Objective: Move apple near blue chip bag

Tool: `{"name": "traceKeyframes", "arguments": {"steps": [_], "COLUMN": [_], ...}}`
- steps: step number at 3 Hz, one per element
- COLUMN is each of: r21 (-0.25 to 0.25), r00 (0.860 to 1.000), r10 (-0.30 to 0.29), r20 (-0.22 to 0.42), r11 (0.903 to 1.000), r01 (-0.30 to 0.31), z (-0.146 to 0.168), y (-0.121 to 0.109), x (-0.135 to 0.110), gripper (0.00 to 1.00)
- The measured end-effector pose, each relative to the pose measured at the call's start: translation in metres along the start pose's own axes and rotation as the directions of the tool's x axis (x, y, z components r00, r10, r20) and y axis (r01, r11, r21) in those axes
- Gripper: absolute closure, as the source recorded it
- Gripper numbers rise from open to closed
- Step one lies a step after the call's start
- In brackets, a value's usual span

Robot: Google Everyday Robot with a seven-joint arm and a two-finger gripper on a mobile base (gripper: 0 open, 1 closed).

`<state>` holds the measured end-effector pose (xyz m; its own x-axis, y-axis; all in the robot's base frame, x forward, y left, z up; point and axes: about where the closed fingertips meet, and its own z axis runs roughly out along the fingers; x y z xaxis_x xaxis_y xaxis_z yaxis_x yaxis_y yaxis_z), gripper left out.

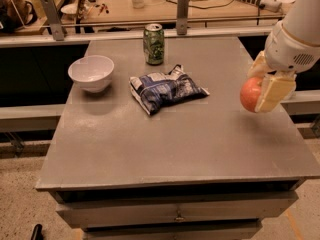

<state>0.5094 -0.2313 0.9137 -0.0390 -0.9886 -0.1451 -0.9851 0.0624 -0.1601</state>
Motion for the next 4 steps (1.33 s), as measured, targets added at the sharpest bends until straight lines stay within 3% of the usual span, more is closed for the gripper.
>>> {"name": "traceKeyframes", "arguments": {"steps": [1, 2, 4], "r21": [0.044, 0.053, 0.009], "r00": [0.999, 0.998, 0.997], "r10": [-0.036, -0.056, -0.073], "r20": [0.021, 0.021, -0.001], "r11": [0.9984, 0.9971, 0.9973], "r01": [0.035, 0.055, 0.073], "z": [-0.005, 0.008, 0.054], "y": [-0.024, -0.035, -0.026], "x": [-0.037, -0.069, -0.097], "gripper": [1.0, 1.0, 1.0]}}
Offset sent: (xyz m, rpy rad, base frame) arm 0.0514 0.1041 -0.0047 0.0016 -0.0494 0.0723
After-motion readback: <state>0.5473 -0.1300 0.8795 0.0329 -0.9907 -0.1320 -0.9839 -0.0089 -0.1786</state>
